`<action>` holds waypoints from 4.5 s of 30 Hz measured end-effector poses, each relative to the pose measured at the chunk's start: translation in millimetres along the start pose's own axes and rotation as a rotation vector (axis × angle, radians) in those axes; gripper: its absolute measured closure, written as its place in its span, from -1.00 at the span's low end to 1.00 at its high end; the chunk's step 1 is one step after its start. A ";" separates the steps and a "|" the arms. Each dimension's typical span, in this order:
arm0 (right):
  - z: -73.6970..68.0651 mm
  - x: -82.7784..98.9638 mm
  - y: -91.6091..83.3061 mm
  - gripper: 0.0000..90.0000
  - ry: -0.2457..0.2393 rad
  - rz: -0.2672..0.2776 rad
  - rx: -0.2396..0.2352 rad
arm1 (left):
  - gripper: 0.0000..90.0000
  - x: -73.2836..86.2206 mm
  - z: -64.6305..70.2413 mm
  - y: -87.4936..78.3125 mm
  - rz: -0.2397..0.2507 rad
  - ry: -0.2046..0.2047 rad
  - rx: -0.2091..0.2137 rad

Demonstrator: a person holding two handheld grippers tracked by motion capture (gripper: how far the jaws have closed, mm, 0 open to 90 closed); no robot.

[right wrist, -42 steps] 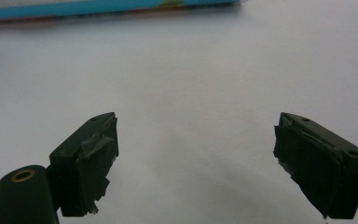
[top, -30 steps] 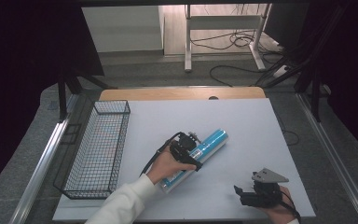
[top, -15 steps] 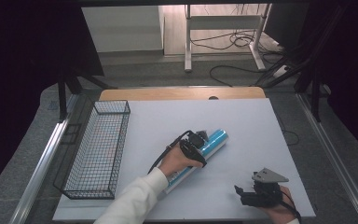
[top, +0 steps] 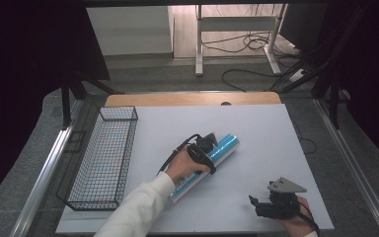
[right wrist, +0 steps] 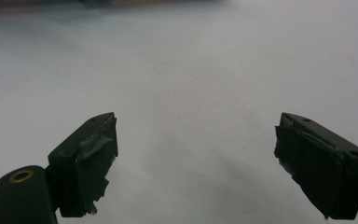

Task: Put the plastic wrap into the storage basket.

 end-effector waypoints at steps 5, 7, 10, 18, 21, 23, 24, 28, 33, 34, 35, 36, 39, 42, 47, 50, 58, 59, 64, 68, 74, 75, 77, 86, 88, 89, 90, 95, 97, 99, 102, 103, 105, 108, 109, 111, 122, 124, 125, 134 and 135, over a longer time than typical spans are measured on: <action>0.3 -0.1 -0.1 -0.70 0.002 0.000 0.001 | -0.29 -0.1 -8.2 -30.3 0.014 0.004 -0.010; -0.4 -0.5 -0.1 -0.70 0.001 0.002 0.000 | -0.29 0.2 -12.1 -43.1 0.038 -0.015 -0.016; -1.4 -1.2 -0.2 -0.70 0.003 0.004 -0.002 | -0.29 2.3 -21.1 -62.2 0.064 -0.030 -0.045; -2.2 -5.2 -2.2 -0.70 0.026 0.021 -0.018 | -0.29 14.7 -42.5 -112.1 0.102 -0.066 -0.104; -3.3 -7.1 -2.7 -0.70 0.022 0.028 -0.021 | -0.29 22.5 -50.3 -129.6 0.141 -0.093 -0.104; -3.0 -7.4 -2.8 -0.70 0.022 0.029 -0.019 | -0.29 28.0 -55.0 -139.3 0.160 -0.108 -0.108; -2.6 -7.5 -2.7 -0.70 0.022 0.029 -0.019 | -0.29 30.3 -57.7 -144.1 0.166 -0.113 -0.111; -2.2 -7.3 -0.6 -0.70 0.020 0.026 -0.017 | -0.29 36.9 -68.0 -164.9 0.189 -0.141 -0.131; -3.3 -7.8 1.3 -0.70 0.010 0.024 -0.022 | -0.29 43.1 -82.3 -187.6 0.216 -0.180 -0.149; -3.0 -7.6 1.8 -0.70 0.009 0.022 -0.022 | -0.29 45.1 -85.7 -191.5 0.228 -0.195 -0.149; -3.0 -7.6 1.8 -0.70 0.009 0.022 -0.022 | -0.29 47.5 -89.0 -195.1 0.234 -0.211 -0.157; -2.9 -7.7 2.1 -0.70 0.011 0.023 -0.022 | -0.29 50.9 -93.7 -199.2 0.239 -0.224 -0.168; -3.0 -8.5 2.4 -0.70 0.011 0.024 -0.022 | -0.29 59.9 -105.0 -206.9 0.247 -0.261 -0.187; -3.7 -9.4 2.8 -0.70 0.010 0.026 -0.025 | -0.29 72.3 -119.3 -214.5 0.246 -0.305 -0.208; -3.5 -9.0 4.5 -0.70 0.009 0.020 -0.027 | -0.29 90.6 -139.3 -224.7 0.262 -0.377 -0.218; -3.4 -9.4 5.3 -0.70 0.011 0.022 -0.029 | -0.29 102.7 -151.3 -229.1 0.268 -0.417 -0.244; -4.7 -10.3 7.5 -0.70 0.005 0.021 -0.035 | -0.29 131.2 -176.4 -224.4 0.250 -0.522 -0.296; -4.7 -10.4 7.8 -0.70 0.004 0.021 -0.036 | -0.29 134.0 -179.0 -222.3 0.242 -0.536 -0.303; -5.1 -10.8 8.8 -0.70 0.000 0.020 -0.038 | -0.29 140.6 -188.8 -209.2 0.208 -0.566 -0.339; -4.6 -10.0 9.2 -0.70 0.001 0.017 -0.036 | -0.29 143.6 -196.7 -195.3 0.187 -0.591 -0.368; -4.9 -9.3 9.5 -0.70 -0.005 0.015 -0.037 | -0.29 151.8 -206.4 -173.5 0.138 -0.606 -0.427; -4.9 -9.0 9.5 -0.70 -0.007 0.013 -0.039 | -0.29 153.1 -207.3 -170.1 0.128 -0.602 -0.434; -5.1 -8.6 9.8 -0.70 -0.007 0.013 -0.038 | -0.29 155.2 -208.8 -165.1 0.107 -0.592 -0.443; -4.5 -7.9 10.2 -0.70 -0.009 0.009 -0.030 | -0.30 159.7 -210.6 -144.9 0.058 -0.582 -0.460; -4.4 -7.9 10.0 -0.70 -0.010 0.008 -0.030 | -0.30 161.2 -210.8 -140.3 0.020 -0.573 -0.469; -4.3 -7.9 9.7 -0.70 -0.010 0.007 -0.030 | -0.31 160.2 -210.5 -139.3 0.033 -0.574 -0.484; -4.1 -7.9 9.5 -0.70 -0.011 0.008 -0.029 | -0.35 154.2 -209.2 -146.1 0.097 -0.578 -0.510; -4.5 -7.9 9.1 -0.70 -0.015 0.011 -0.030 | -0.57 136.6 -195.8 -169.3 0.168 -0.521 -0.521; -5.1 -8.3 8.2 -0.70 -0.016 0.013 -0.030 | -0.61 132.1 -189.4 -176.8 0.208 -0.505 -0.503; -5.2 -8.6 7.2 -0.70 -0.015 0.014 -0.028 | -0.63 130.3 -184.3 -181.4 0.233 -0.485 -0.480; -4.9 -8.8 6.8 -0.70 -0.016 0.015 -0.027 | -0.66 131.2 -177.9 -188.0 0.263 -0.450 -0.457; -4.7 -8.9 6.7 -0.70 -0.016 0.016 -0.026 | -0.67 131.8 -176.6 -189.7 0.271 -0.442 -0.453; -4.5 -8.8 6.9 -0.70 -0.015 0.017 -0.024 | -0.67 133.8 -173.3 -195.3 0.297 -0.437 -0.434; -4.2 -8.6 6.8 -0.70 -0.015 0.016 -0.022 | -0.67 137.4 -164.4 -202.7 0.331 -0.417 -0.403; -4.0 -8.6 6.7 -0.70 -0.016 0.015 -0.022 | -0.67 138.6 -158.8 -204.5 0.344 -0.414 -0.387; -3.7 -8.7 6.3 -0.70 -0.016 0.014 -0.020 | -0.67 140.3 -150.0 -206.2 0.359 -0.388 -0.372; -4.5 -9.4 5.2 -0.70 -0.019 0.020 -0.017 | -0.65 136.2 -98.6 -187.7 0.419 -0.291 -0.285; -3.9 -9.1 5.3 -0.70 -0.019 0.020 -0.017 | -0.66 135.7 -85.9 -180.7 0.421 -0.266 -0.267; -3.7 -9.1 5.3 -0.70 -0.020 0.021 -0.016 | -0.66 135.5 -79.5 -176.7 0.425 -0.253 -0.255; 0.4 -15.2 -1.4 -0.70 -0.017 0.071 -0.011 | -0.64 148.5 -32.0 -138.5 0.466 -0.126 -0.197; 0.4 -15.8 -1.8 -0.70 -0.019 0.077 -0.012 | -0.64 151.0 -27.7 -135.2 0.466 -0.112 -0.190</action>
Point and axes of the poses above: each handheld gripper's, and its own axes: y roughly forward along the jaws, x roughly out of its underside, z roughly to its right, the point moved 5 cm from there along y, roughly forward along the jaws, and after that the axes turned 14 degrees about z, right-handed, at the moved point
